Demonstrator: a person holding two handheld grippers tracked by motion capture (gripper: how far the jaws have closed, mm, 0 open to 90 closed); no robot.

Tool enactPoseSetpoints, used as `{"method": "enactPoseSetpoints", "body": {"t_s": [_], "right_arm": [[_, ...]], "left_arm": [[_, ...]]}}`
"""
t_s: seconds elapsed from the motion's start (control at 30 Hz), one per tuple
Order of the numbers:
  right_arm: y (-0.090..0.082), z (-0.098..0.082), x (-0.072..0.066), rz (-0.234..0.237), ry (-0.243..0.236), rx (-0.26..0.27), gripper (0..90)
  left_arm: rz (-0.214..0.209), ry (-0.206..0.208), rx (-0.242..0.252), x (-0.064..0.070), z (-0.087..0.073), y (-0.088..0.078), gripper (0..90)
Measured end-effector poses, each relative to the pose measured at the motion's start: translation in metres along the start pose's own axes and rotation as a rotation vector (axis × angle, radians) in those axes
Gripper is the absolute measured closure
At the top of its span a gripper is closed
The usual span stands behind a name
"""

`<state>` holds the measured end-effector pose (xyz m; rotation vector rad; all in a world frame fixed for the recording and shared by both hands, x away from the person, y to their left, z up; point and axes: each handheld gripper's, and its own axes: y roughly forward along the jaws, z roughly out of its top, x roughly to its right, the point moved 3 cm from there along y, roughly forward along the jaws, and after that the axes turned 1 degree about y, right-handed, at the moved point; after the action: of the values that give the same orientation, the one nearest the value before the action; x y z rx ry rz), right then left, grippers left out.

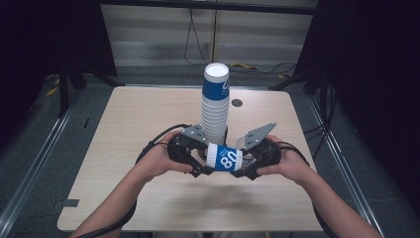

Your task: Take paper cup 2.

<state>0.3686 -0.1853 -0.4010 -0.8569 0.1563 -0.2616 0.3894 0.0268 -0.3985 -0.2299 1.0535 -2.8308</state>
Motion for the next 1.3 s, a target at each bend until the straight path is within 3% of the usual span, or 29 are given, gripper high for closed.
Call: {"method": "enactPoseSetpoints", "body": {"t_s": [0.27,0.6,0.83,1.07,1.23,1.3], "right_arm": [[0.0001,-0.0009,0.0002,0.005,0.003,0.000,32.0],[0.0025,0.0020,-0.0025,0.014,0.000,-0.010,32.0],[0.0052,0.0046,-0.0024,0.030,-0.008,-0.009,32.0],[0.0075,0.0072,-0.0012,0.037,-0.011,0.006,32.0],[0.0072,0.0075,-0.0010,0.036,-0.010,0.019,32.0],[0.0078,0.0065,-0.0010,0.036,-0.008,0.024,32.0]], "left_arm": [[-0.004,-0.004,0.011,-0.0010,-0.0017,0.0026,13.4],[-0.002,0.039,0.007,-0.0002,0.0010,-0.0007,9.9],[-0.019,0.039,0.017,-0.0012,0.0010,0.0027,8.1],[-0.035,0.029,0.034,-0.0019,0.0008,0.0017,11.7],[-0.024,0.039,0.039,-0.0004,0.0029,-0.0014,12.4],[-0.024,0.061,0.028,0.0000,0.0035,-0.0030,13.5]]}}
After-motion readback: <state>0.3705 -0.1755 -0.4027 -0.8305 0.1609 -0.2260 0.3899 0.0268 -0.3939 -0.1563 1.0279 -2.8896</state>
